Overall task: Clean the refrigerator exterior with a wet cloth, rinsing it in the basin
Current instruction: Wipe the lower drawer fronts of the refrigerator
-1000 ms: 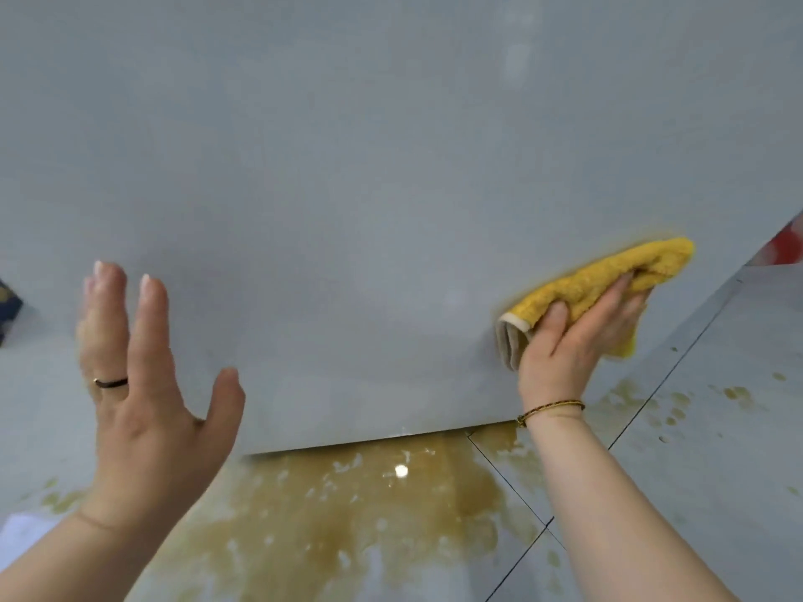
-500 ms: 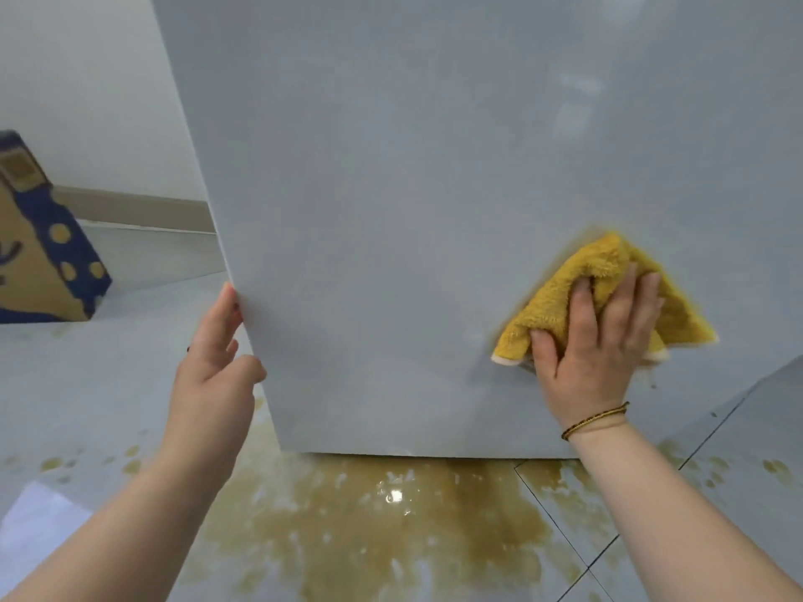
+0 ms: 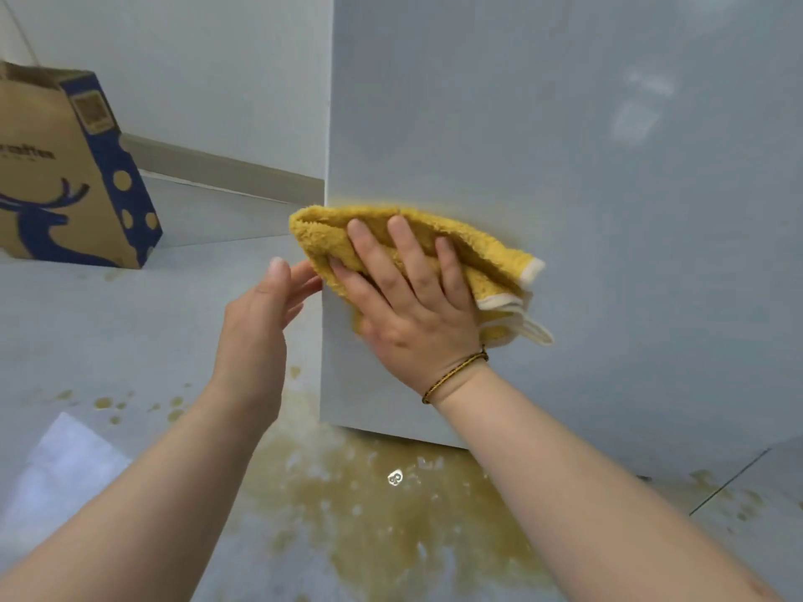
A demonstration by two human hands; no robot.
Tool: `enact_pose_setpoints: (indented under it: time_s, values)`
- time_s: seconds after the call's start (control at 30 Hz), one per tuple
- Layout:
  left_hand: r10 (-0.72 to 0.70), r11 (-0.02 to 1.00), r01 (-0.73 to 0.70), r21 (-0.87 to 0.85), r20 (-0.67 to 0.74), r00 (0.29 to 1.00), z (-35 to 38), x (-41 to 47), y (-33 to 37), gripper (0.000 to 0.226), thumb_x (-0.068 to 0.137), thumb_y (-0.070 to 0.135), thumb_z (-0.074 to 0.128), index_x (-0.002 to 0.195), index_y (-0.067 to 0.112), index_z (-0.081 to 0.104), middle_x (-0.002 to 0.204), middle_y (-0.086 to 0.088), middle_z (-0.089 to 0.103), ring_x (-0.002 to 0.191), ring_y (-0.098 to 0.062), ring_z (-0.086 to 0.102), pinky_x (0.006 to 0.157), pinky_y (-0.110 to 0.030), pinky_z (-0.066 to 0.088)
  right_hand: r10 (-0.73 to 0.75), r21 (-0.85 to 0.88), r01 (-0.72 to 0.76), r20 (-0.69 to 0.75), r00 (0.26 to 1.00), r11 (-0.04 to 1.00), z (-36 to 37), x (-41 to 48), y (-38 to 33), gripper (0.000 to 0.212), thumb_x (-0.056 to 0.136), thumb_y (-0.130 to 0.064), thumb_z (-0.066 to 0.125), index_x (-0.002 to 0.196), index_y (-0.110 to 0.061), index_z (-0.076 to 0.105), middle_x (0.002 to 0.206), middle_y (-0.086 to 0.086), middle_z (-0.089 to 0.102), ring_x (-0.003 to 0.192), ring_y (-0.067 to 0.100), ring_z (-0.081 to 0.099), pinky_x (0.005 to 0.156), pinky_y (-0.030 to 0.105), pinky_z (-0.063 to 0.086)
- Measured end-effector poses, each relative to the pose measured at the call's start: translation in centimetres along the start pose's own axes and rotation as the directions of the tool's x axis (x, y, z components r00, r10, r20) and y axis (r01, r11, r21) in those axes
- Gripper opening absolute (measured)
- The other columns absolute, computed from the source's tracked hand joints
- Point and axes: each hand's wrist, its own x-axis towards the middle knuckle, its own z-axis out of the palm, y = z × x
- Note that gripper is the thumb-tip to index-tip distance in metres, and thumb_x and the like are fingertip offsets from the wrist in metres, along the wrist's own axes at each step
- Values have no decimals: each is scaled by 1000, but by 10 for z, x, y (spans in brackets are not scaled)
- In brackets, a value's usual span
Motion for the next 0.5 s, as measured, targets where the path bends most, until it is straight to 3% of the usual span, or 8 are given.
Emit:
enact_pose_setpoints:
  time_s: [0.07, 0.13, 0.2, 0.3, 0.37, 0.43, 0.5]
  values:
    - [-15, 999, 14, -30, -21, 1000, -1, 4, -2, 38, 81, 45, 30, 85, 30, 64, 81, 21, 70, 87, 9, 62, 93, -17, 41, -15, -23, 15, 14, 1000, 1000, 7, -14, -14, 46, 86, -21, 46, 131, -25, 39, 136, -6, 34, 132, 22, 17, 114, 39, 7]
    - [-25, 999, 24, -28, -45, 999, -2, 5, -5, 36, 85, 46, 32, 86, 29, 64, 87, 16, 69, 89, 7, 61, 95, -16, 41, -37, -13, 38, 45, 998, 999, 14, -34, -26, 43, 89, -21, 40, 132, -24, 37, 136, -6, 34, 132, 22, 17, 115, 39, 4]
    - [14, 1000, -14, 11, -38, 999, 1, 2, -8, 39, 81, 46, 31, 94, 29, 64, 97, 15, 67, 95, 6, 61, 85, -8, 43, -133, 38, 129, 134, 982, 991, 19, -58, -34, 41, 92, -15, 29, 131, -22, 37, 136, -8, 38, 131, 25, 22, 116, 40, 0]
    - [114, 991, -111, 78, -33, 993, 7, -5, -11, 44, 82, 39, 32, 112, 24, 59, 106, 16, 62, 100, 10, 57, 76, 2, 38, -378, 85, 372, 334, 864, 924, 27, -105, -43, 49, 90, -3, 11, 129, -18, 36, 141, -6, 37, 132, 28, 19, 114, 45, -11]
    - [153, 980, -150, 128, -18, 988, 7, -5, -14, 44, 87, 33, 34, 122, 18, 56, 115, 13, 60, 105, 13, 53, 75, 5, 35, -428, -24, 487, 442, 789, 873, 34, -134, -50, 48, 88, -2, 8, 131, -16, 25, 146, 6, 27, 136, 36, 6, 114, 51, -12]
    - [145, 980, -142, 137, -10, 989, 7, -5, -17, 39, 94, 29, 35, 126, 17, 54, 122, 10, 59, 111, 11, 50, 75, 6, 35, -412, 22, 467, 506, 758, 884, 33, -142, -51, 54, 92, 2, 0, 131, -16, 32, 145, 9, 33, 140, 34, 4, 116, 44, 15]
    - [130, 984, -128, 120, -7, 991, 6, -6, -18, 37, 96, 28, 37, 128, 19, 53, 126, 10, 57, 114, 7, 50, 77, 5, 37, -435, 161, 412, 496, 752, 897, 29, -141, -46, 61, 93, 1, 10, 112, -21, 64, 128, -1, 57, 134, 20, 35, 86, 31, 53]
